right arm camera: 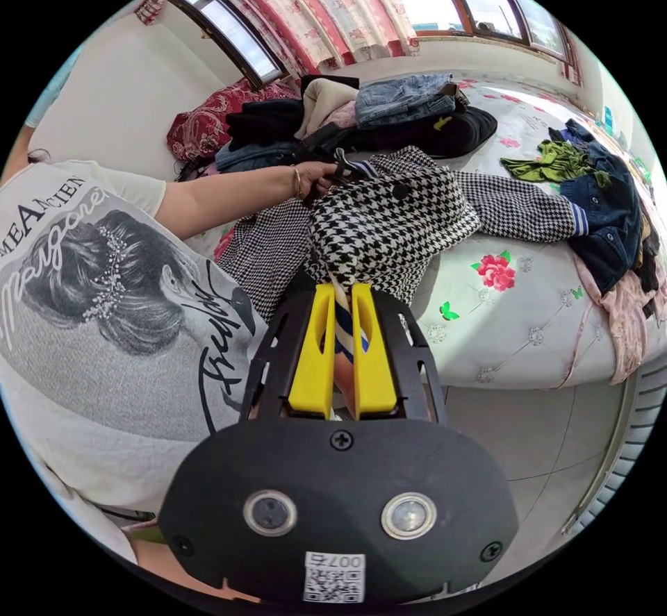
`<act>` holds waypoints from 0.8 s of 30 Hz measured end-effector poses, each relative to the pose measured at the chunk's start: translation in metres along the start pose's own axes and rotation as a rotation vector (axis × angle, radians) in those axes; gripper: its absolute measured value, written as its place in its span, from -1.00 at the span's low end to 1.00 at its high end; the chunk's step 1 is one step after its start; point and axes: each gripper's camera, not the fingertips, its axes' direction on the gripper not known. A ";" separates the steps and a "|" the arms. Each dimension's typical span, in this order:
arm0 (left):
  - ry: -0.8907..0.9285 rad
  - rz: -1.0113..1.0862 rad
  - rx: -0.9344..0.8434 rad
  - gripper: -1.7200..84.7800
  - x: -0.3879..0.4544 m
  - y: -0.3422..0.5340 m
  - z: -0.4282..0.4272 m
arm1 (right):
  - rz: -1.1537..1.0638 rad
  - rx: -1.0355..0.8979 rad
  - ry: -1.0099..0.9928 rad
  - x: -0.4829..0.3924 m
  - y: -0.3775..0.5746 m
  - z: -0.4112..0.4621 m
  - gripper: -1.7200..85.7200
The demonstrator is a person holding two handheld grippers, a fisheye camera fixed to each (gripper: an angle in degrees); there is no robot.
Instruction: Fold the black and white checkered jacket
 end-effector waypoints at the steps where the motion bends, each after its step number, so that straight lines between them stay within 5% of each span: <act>1: 0.044 0.040 -0.019 -0.88 0.002 -0.001 -0.017 | -0.013 -0.007 -0.001 0.000 -0.004 0.002 -0.90; 6: 0.123 0.169 -0.054 -0.90 0.007 -0.001 -0.105 | -0.111 -0.078 -0.082 -0.006 -0.029 0.014 -0.89; 11: -0.179 0.196 -0.051 -0.89 0.006 0.022 -0.203 | -0.367 -0.214 -0.168 -0.047 -0.067 0.048 -0.87; 15: -0.384 -0.034 0.060 -0.84 -0.033 0.058 -0.229 | -0.501 -0.428 -0.335 -0.076 -0.082 0.141 -0.83; 20: -0.428 -0.292 0.150 -0.81 -0.077 0.132 -0.179 | -0.395 -0.600 -0.372 -0.075 -0.078 0.231 -0.80; 24: -0.375 -0.327 0.265 -0.78 -0.065 0.227 -0.155 | -0.207 -0.383 -0.229 -0.028 -0.069 0.190 -0.78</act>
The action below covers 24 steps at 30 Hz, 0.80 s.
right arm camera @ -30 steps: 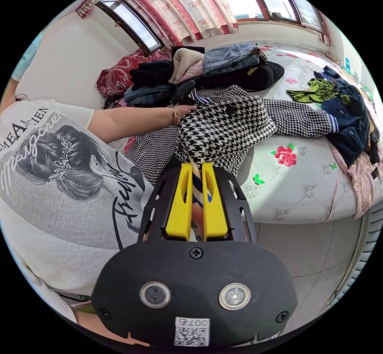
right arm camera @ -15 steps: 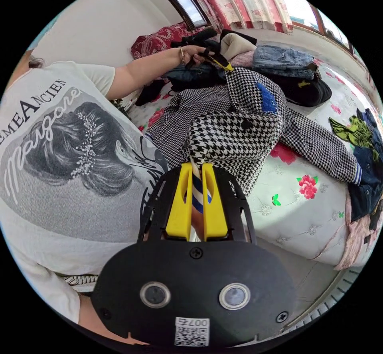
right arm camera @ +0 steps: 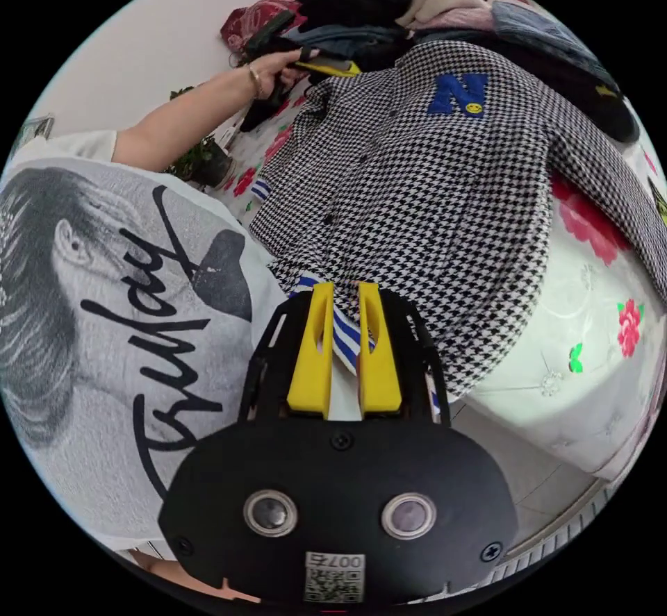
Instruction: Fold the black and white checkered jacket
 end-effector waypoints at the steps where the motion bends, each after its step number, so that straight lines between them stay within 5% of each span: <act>1: 0.018 0.002 0.009 -0.78 0.003 0.033 0.001 | 0.091 0.058 0.027 0.018 0.016 -0.014 -0.78; 10: 0.130 -0.046 -0.064 -0.76 0.060 0.231 0.031 | 0.379 0.081 0.060 0.102 0.078 -0.020 -0.74; 24: 0.084 -0.035 -0.092 -0.78 0.067 0.248 0.030 | 0.277 -0.147 -0.021 0.073 0.092 0.050 -0.79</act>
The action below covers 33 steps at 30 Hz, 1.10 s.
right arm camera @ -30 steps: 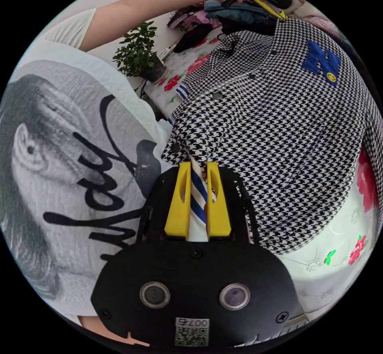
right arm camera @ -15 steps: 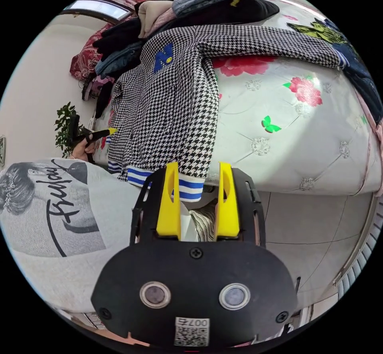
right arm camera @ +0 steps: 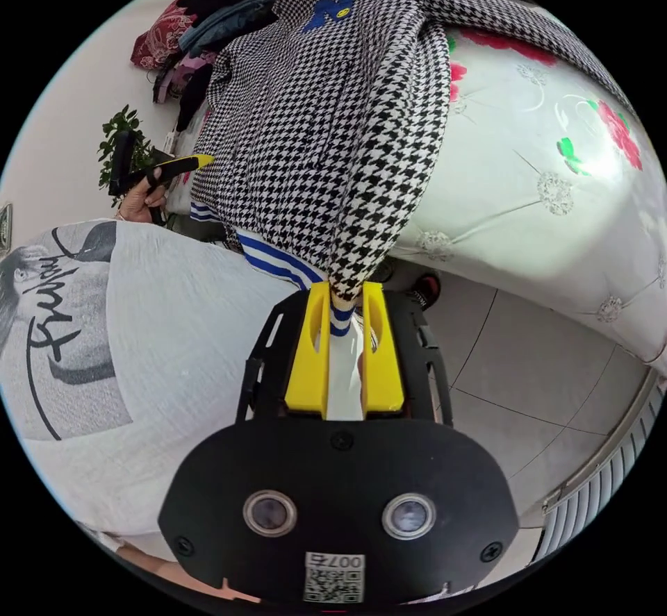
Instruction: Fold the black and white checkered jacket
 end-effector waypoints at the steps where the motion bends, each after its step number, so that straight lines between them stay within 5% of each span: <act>1: -0.005 0.000 0.012 -0.79 -0.005 -0.005 -0.005 | 0.024 0.036 -0.002 0.003 0.000 -0.010 -0.78; 13: -0.134 0.023 0.161 -0.77 -0.088 -0.147 -0.082 | 0.716 0.903 -0.183 0.144 -0.018 -0.163 -0.72; 23: -0.238 -0.015 0.049 -0.84 -0.116 -0.256 -0.069 | 1.092 0.865 -0.045 0.210 -0.080 -0.181 -0.81; 27: -0.338 -0.022 -0.002 -0.93 -0.136 -0.251 -0.044 | 0.980 0.969 -0.050 0.203 -0.094 -0.205 -0.92; 30: -0.246 -0.115 0.039 -0.95 -0.157 -0.241 -0.053 | 0.819 1.151 0.164 0.159 -0.062 -0.259 -0.93; 33: -0.215 -0.135 0.087 -0.92 -0.165 -0.231 -0.056 | 0.894 1.258 0.392 0.132 -0.011 -0.278 -0.92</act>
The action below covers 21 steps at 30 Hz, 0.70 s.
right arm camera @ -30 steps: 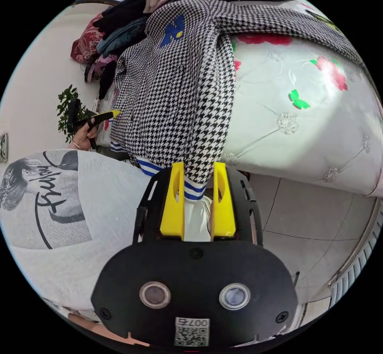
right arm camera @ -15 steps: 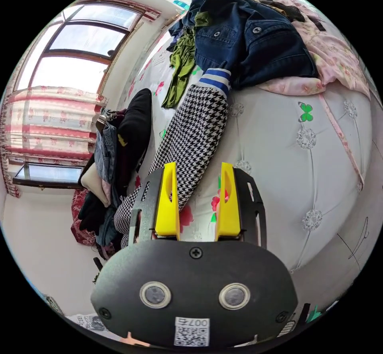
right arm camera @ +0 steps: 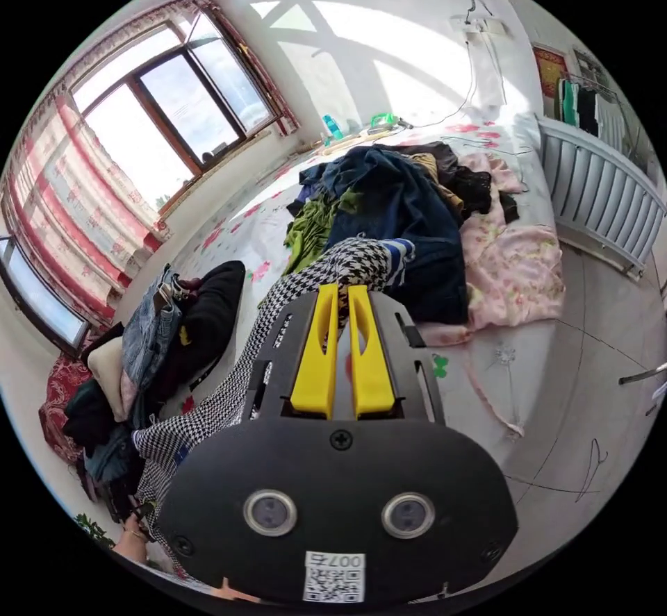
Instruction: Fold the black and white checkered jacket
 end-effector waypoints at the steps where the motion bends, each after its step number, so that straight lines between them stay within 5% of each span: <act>1: 0.007 -0.007 0.015 -0.90 -0.002 0.003 -0.001 | 0.032 -0.020 0.047 0.016 0.003 0.001 -0.91; 4: 0.024 -0.029 0.058 -0.86 -0.005 0.012 -0.015 | 0.180 -0.319 0.222 0.052 0.008 0.030 -0.89; 8: 0.019 -0.035 0.181 -0.84 0.002 0.030 -0.056 | 0.086 -0.179 0.290 0.016 0.012 -0.001 -0.86; 12: 0.118 0.124 0.245 -0.81 0.043 0.029 -0.072 | -0.367 -0.221 0.016 -0.117 0.028 0.012 -0.83; 16: 0.321 0.308 0.092 -0.78 0.104 0.013 -0.022 | -0.792 -0.415 -0.332 -0.276 0.077 0.065 -0.81; 21: 0.367 0.411 0.018 -0.79 0.138 0.021 0.004 | -1.167 -0.559 -0.349 -0.404 0.144 0.126 -0.84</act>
